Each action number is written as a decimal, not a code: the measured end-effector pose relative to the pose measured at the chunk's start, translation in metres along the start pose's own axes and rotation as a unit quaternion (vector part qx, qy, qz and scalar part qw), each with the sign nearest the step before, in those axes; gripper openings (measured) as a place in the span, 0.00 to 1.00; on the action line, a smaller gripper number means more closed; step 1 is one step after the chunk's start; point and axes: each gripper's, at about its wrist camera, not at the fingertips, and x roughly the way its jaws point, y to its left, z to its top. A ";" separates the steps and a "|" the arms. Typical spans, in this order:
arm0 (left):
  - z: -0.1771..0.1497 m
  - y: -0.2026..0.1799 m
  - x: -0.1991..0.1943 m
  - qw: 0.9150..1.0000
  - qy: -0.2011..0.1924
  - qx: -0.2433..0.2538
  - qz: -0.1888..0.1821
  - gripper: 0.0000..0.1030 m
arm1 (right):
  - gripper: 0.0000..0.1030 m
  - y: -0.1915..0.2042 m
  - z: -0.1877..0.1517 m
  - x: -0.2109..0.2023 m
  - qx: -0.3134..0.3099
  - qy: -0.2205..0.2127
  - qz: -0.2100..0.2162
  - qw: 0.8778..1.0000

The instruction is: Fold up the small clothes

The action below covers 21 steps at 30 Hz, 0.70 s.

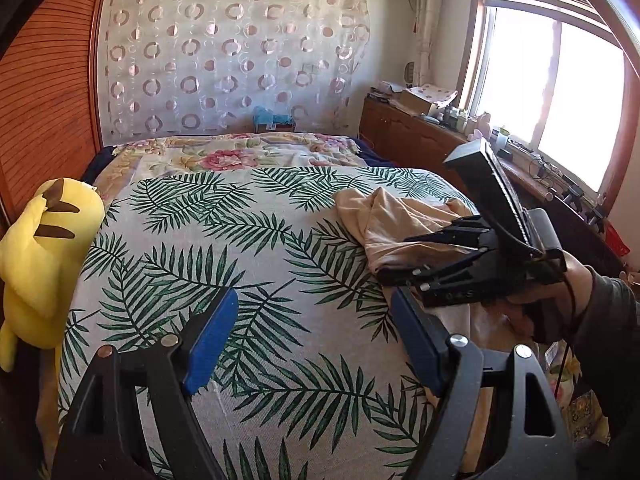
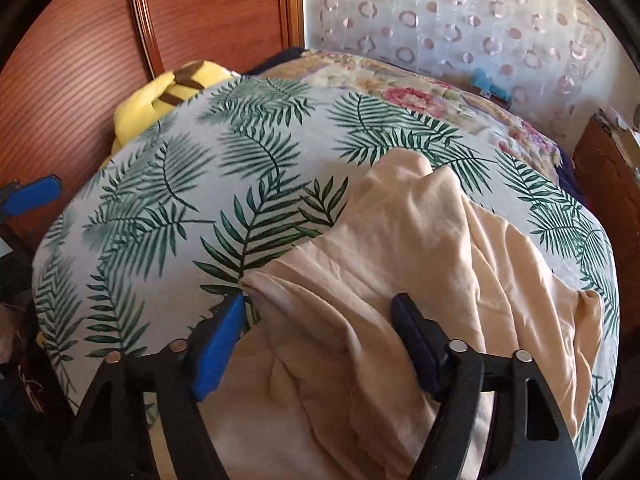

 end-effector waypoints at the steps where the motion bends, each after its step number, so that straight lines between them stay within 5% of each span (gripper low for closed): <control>1: -0.001 -0.001 0.001 1.000 0.001 0.001 -0.001 0.77 | 0.45 0.000 0.002 0.002 -0.003 0.001 -0.005 1.000; 3: -0.002 -0.003 0.001 1.000 0.002 0.003 -0.001 0.77 | 0.16 -0.008 0.002 -0.001 0.002 -0.007 0.003 1.000; 4: -0.002 -0.005 0.002 1.000 0.001 0.003 0.000 0.77 | 0.13 -0.010 0.000 -0.007 0.008 -0.016 0.009 1.000; 14: -0.002 -0.015 0.004 1.000 -0.001 0.008 -0.006 0.77 | 0.08 -0.109 -0.014 -0.093 0.121 -0.139 -0.045 0.982; 21: -0.004 -0.024 0.007 1.000 0.005 0.016 -0.010 0.77 | 0.08 -0.172 -0.016 -0.095 0.173 -0.119 -0.124 0.970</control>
